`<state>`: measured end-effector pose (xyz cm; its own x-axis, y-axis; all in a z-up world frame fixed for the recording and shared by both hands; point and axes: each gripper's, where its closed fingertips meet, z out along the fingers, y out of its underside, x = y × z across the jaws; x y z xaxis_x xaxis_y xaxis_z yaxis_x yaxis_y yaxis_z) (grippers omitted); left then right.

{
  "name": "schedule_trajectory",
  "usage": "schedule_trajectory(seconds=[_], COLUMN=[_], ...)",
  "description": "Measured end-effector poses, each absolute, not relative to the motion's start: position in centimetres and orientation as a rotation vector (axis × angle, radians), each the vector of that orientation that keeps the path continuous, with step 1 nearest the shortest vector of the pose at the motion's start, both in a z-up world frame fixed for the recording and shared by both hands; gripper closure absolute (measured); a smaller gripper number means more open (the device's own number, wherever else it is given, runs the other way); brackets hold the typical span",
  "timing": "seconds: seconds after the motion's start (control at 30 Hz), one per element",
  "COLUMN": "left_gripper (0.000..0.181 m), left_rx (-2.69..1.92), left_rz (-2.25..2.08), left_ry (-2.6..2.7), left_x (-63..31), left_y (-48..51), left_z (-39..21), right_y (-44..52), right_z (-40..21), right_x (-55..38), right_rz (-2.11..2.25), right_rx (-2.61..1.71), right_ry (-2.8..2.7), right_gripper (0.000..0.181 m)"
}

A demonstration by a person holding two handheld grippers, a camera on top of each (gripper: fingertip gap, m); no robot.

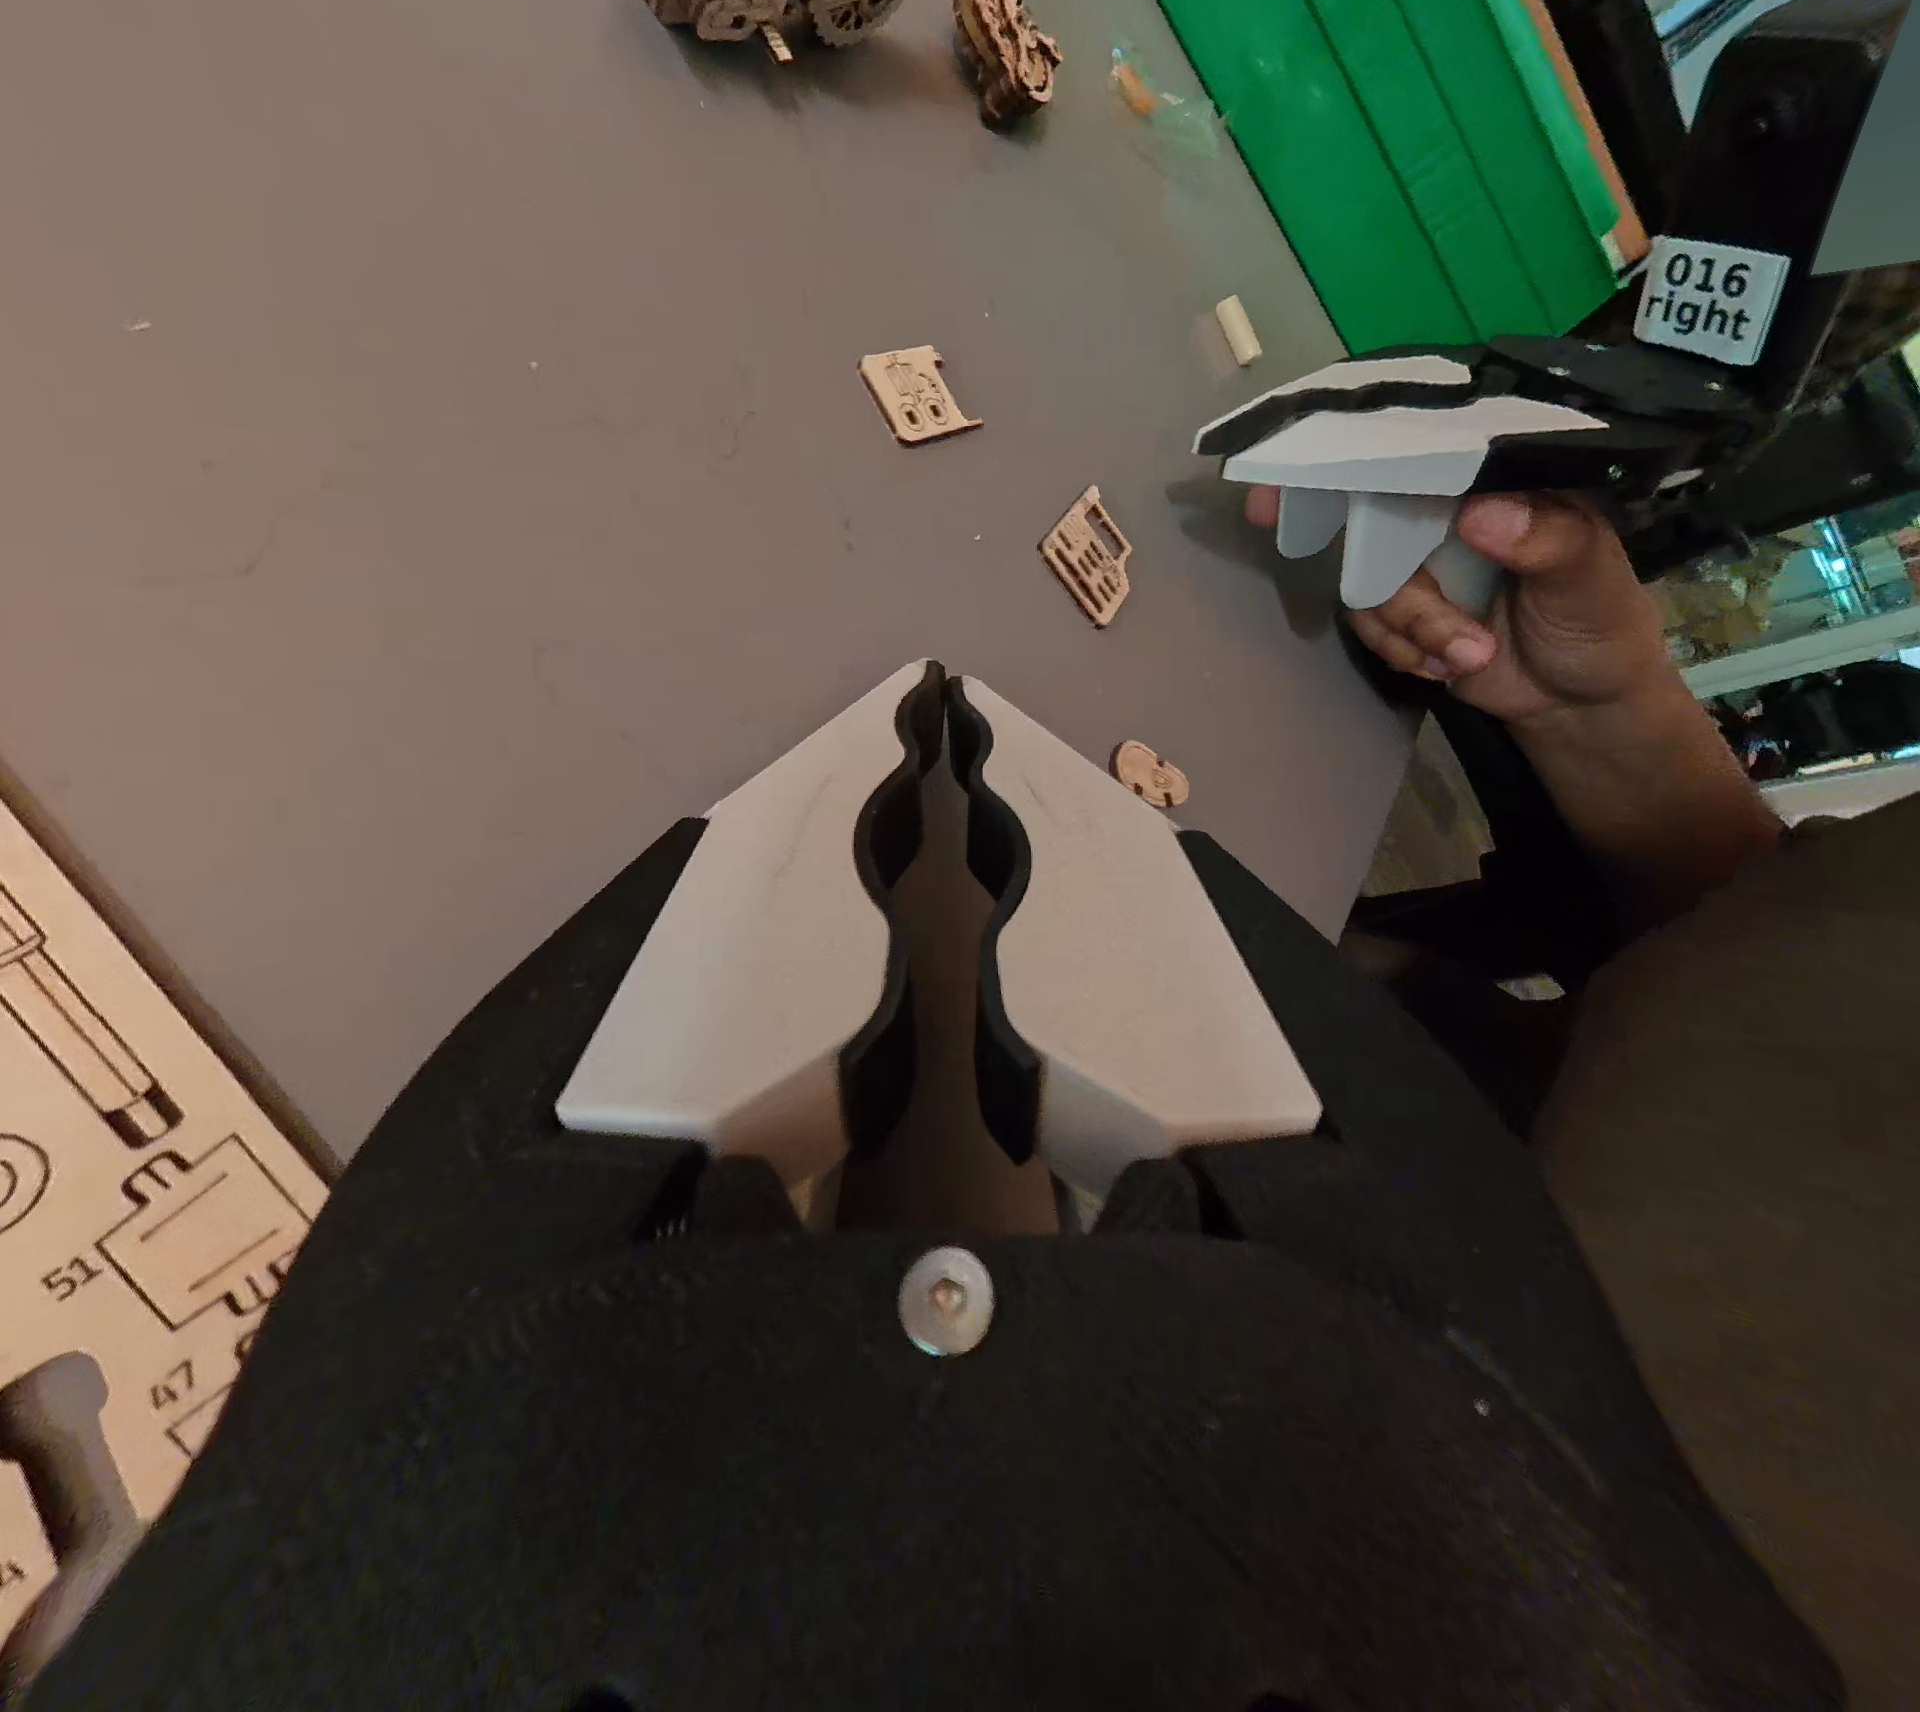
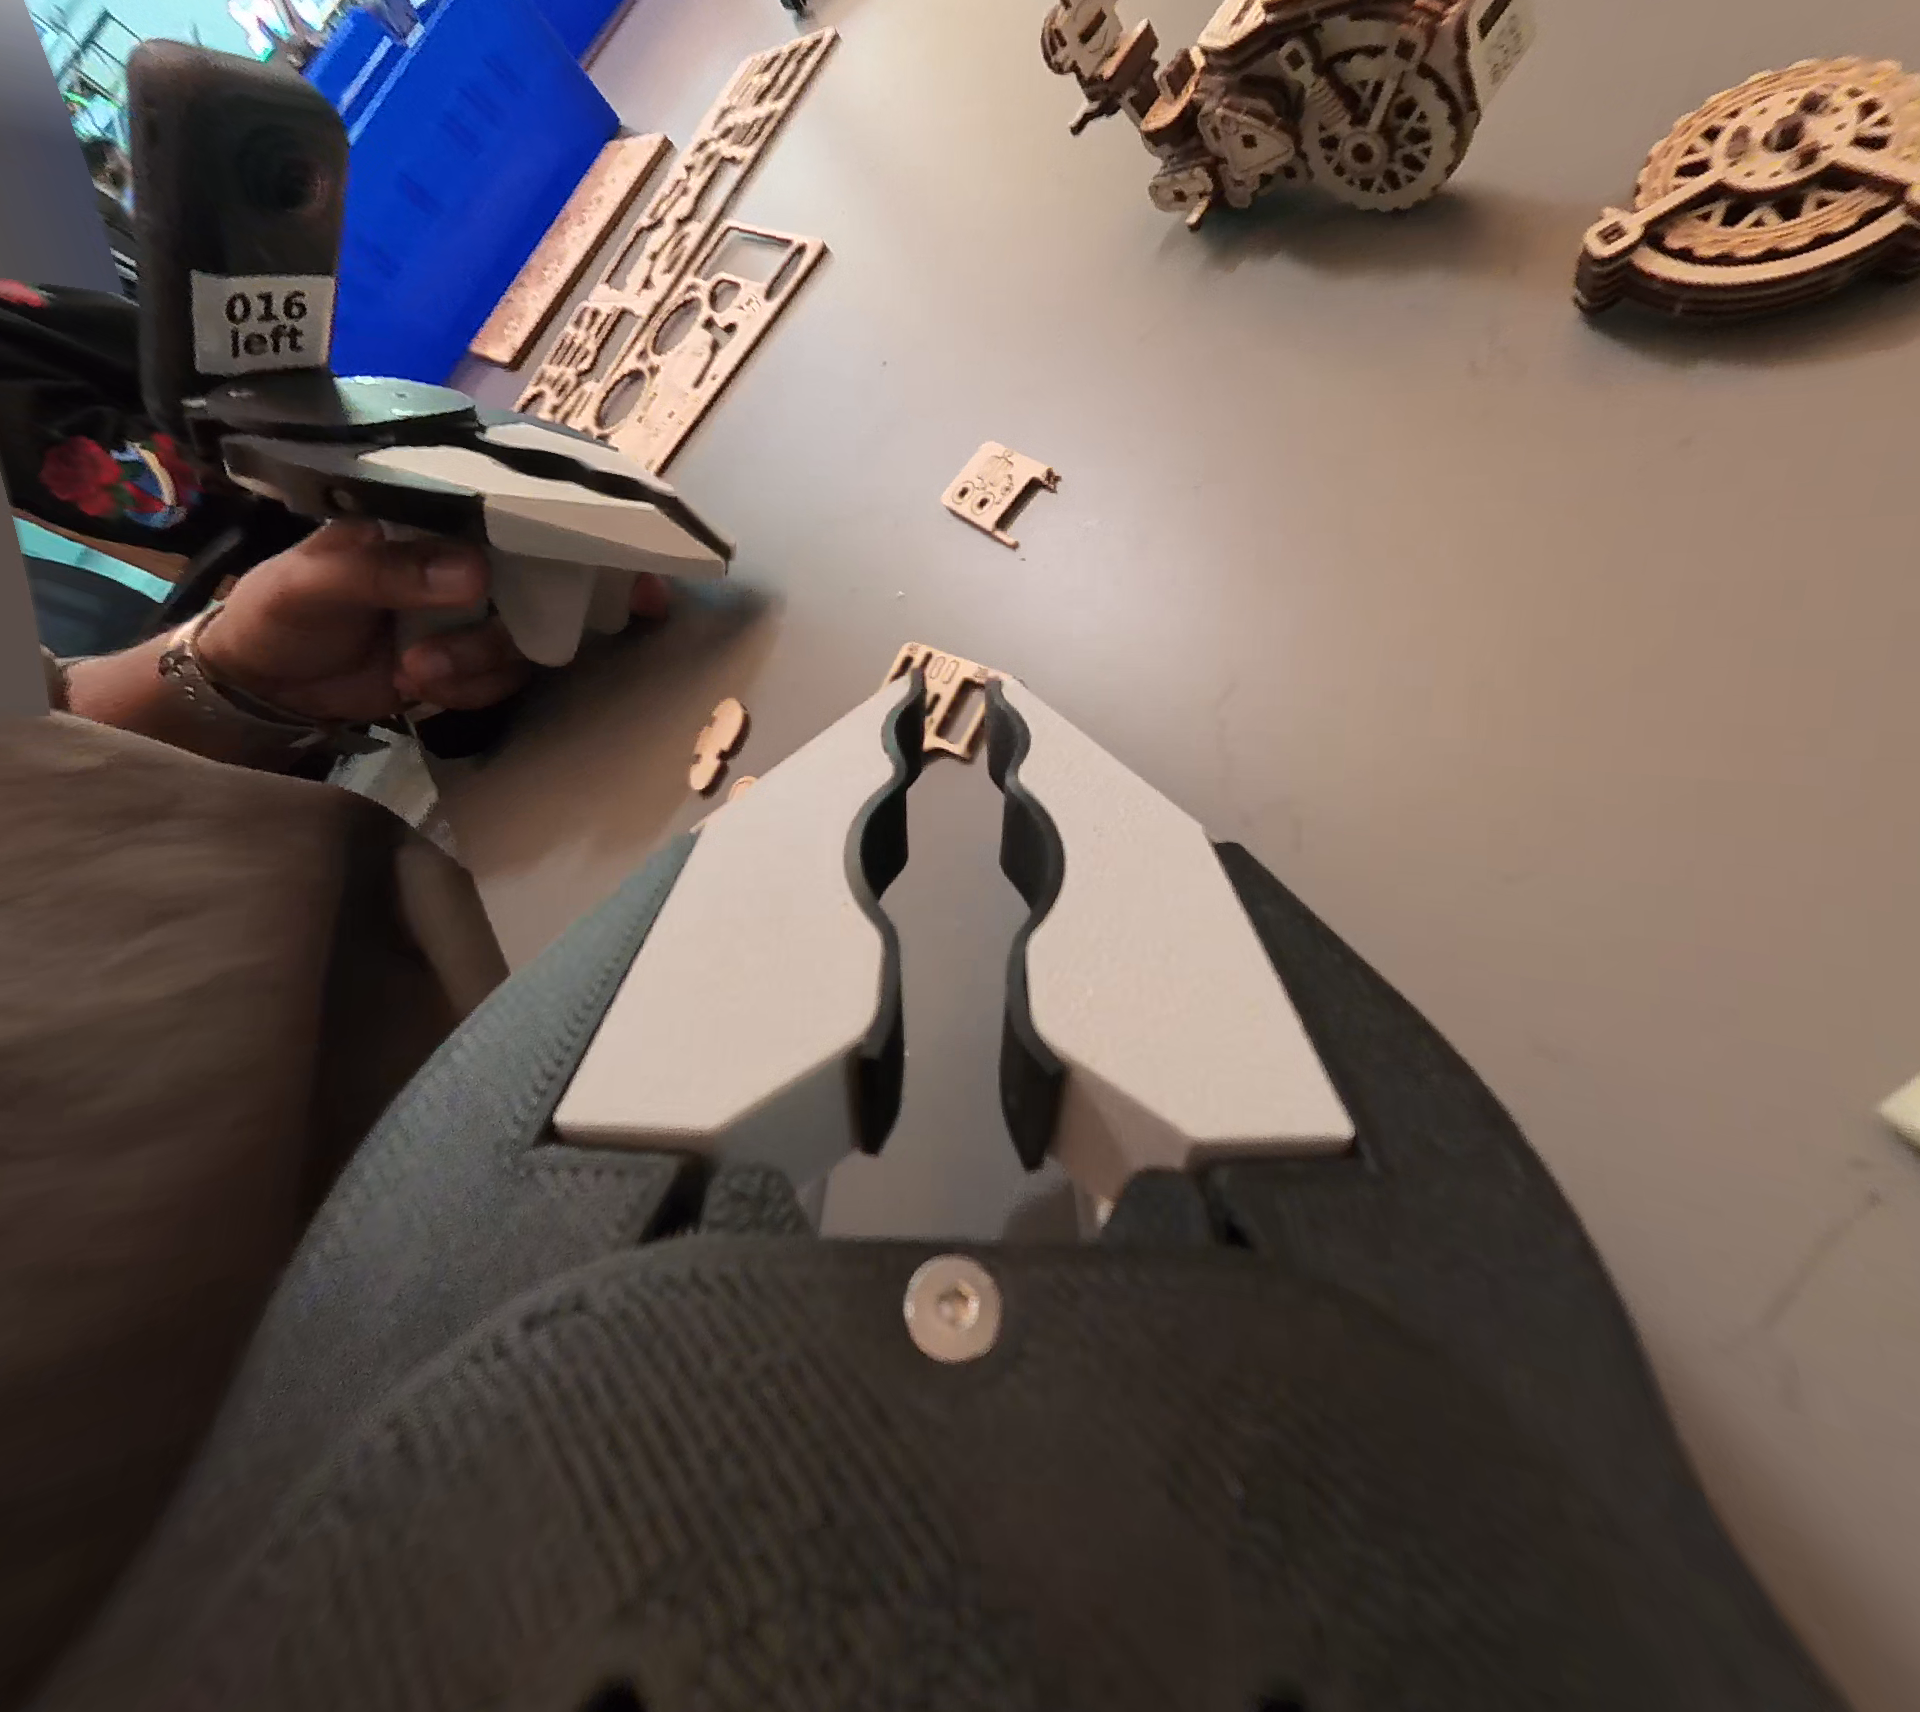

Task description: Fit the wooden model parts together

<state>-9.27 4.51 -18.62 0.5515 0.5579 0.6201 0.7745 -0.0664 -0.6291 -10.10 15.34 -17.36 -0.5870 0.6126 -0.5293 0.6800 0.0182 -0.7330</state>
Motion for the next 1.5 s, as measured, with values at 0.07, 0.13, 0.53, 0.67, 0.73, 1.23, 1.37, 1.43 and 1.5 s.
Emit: schedule_trajectory(seconds=[0.07, 0.13, 0.53, 0.67, 0.73, 1.23, 1.37, 1.43, 1.5], left_gripper=[0.181, 0.18, 0.158, 0.156, 0.141, 0.071, 0.077, 0.085, 0.085], left_rx=[-1.746, -1.762, -1.732, -1.668, -1.681, -1.97, -1.984, -1.982, -1.991], left_rz=[-0.244, -0.233, 0.089, 0.277, 0.366, 0.558, 0.558, 0.558, 0.556], left_ry=[-1.082, -1.044, -1.043, -1.131, -1.181, -1.44, -1.43, -1.418, -1.404], left_x=[-8.8, -8.1, -6.1, -7.3, -7.5, -8.8, -9.3, -9.6, -9.8], left_y=[4.9, 5.4, 2.6, -1.5, -3.7, -10.3, -10.3, -10.1, -10.0], left_z=[-18.2, -17.9, -15.7, -14.5, -14.7, -21.0, -21.0, -20.8, -20.8], right_y=[15.4, 15.2, 10.2, 8.6, 8.1, 7.5, 8.3, 8.6, 8.9], right_z=[-17.1, -16.9, -14.6, -14.2, -14.1, -15.8, -16.0, -15.8, -15.7], right_x=[-10.0, -9.6, -9.5, -10.1, -10.4, -9.4, -9.5, -9.5, -9.4], right_rz=[-1.662, -1.673, -1.756, -1.774, -1.777, -1.686, -1.688, -1.698, -1.707], right_rx=[1.389, 1.373, 1.013, 0.907, 0.882, 0.874, 0.929, 0.955, 0.976], right_ry=[2.198, 2.217, 2.446, 2.507, 2.512, 2.517, 2.492, 2.467, 2.447], right_gripper=[0.172, 0.172, 0.173, 0.174, 0.174, 0.174, 0.174, 0.174, 0.174])
